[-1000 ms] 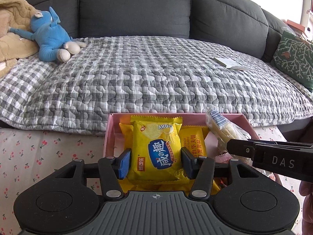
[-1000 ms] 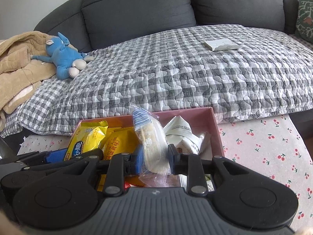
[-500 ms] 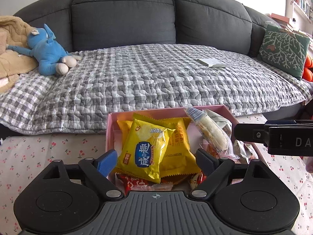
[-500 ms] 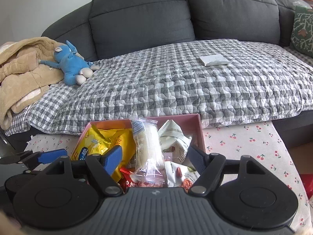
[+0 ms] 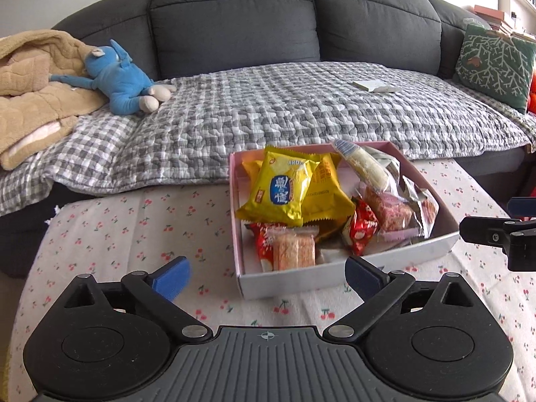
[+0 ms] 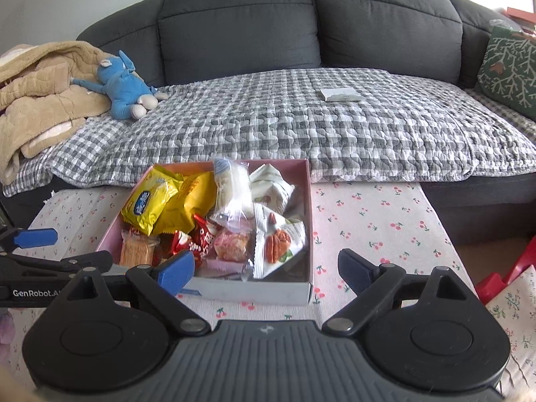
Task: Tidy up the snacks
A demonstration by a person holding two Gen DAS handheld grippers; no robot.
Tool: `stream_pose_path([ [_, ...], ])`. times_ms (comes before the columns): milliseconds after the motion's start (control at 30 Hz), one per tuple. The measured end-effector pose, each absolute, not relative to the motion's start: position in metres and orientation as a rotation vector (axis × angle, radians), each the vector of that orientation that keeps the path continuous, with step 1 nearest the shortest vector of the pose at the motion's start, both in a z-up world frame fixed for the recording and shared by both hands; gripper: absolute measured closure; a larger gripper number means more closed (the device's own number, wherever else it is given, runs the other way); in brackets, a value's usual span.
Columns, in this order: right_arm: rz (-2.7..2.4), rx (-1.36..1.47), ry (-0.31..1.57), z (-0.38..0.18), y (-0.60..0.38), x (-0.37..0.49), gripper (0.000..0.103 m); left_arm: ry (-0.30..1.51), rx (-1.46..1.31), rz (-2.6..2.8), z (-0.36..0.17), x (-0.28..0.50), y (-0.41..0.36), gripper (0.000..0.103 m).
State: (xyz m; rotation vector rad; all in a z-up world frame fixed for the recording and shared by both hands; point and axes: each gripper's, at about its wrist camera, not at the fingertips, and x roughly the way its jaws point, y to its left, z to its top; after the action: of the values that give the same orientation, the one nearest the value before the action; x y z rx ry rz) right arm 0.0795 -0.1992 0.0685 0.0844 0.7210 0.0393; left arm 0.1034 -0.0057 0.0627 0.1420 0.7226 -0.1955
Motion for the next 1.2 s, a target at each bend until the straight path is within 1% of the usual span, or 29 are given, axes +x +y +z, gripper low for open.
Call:
stream_pose_path([
  [167, 0.049, 0.015, 0.739, 0.074, -0.186, 0.054, 0.007, 0.767, 0.13, -0.152, 0.066, 0.076, 0.002, 0.002],
  [367, 0.061, 0.03, 0.746, 0.086, -0.174, 0.027, 0.001, 0.804, 0.103, -0.13, 0.072, 0.044, 0.01, 0.001],
  [600, 0.011, 0.086, 0.813, 0.082, -0.171, 0.013, 0.001, 0.838, 0.072, -0.094, 0.069, 0.03, 0.022, 0.001],
  [1200, -0.03, 0.028, 0.728, 0.094, -0.156, 0.0, 0.001, 0.829, 0.068, -0.05, 0.084, 0.013, 0.025, 0.0],
])
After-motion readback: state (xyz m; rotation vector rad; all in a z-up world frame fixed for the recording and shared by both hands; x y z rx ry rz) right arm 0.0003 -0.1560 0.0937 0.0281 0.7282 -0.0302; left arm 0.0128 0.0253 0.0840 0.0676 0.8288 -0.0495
